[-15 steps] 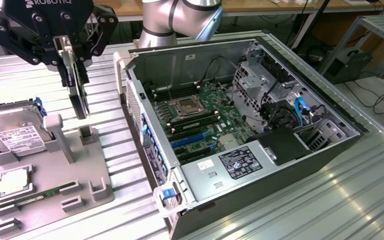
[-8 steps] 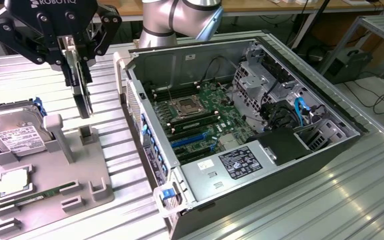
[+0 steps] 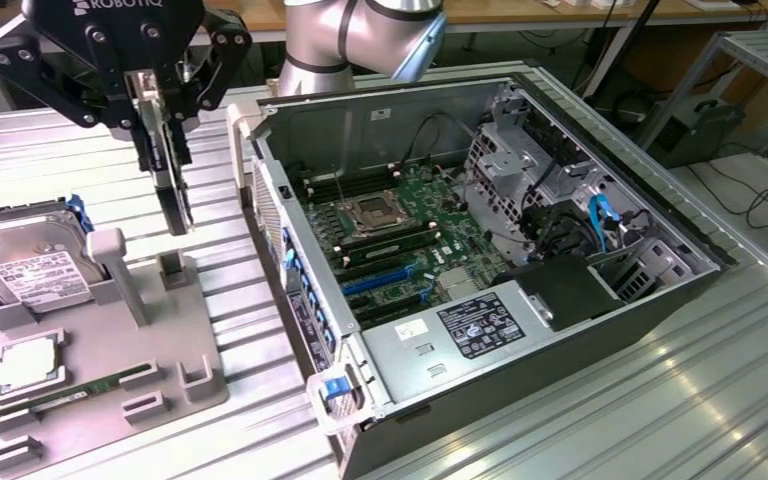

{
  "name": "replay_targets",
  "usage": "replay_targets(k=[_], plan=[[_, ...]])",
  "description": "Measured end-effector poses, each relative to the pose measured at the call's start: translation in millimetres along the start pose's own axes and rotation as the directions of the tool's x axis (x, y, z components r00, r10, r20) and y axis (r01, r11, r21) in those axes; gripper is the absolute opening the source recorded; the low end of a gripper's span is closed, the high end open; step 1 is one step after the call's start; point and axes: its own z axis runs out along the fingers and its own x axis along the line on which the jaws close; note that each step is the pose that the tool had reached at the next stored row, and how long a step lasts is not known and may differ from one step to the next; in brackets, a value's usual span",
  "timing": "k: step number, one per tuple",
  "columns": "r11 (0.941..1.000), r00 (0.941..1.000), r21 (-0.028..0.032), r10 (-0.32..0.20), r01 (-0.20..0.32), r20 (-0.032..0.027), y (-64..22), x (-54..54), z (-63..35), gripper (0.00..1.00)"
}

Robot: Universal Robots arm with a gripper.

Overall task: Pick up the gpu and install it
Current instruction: 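Pick up the gpu and move the gpu toward the slot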

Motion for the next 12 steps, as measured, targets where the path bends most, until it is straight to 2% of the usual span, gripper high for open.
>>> replay_targets(k=[12], plan=[[1.0000, 1.0000, 0.0000, 0.000, 0.000, 0.0000, 0.0, -3.9, 0.2, 0.27]])
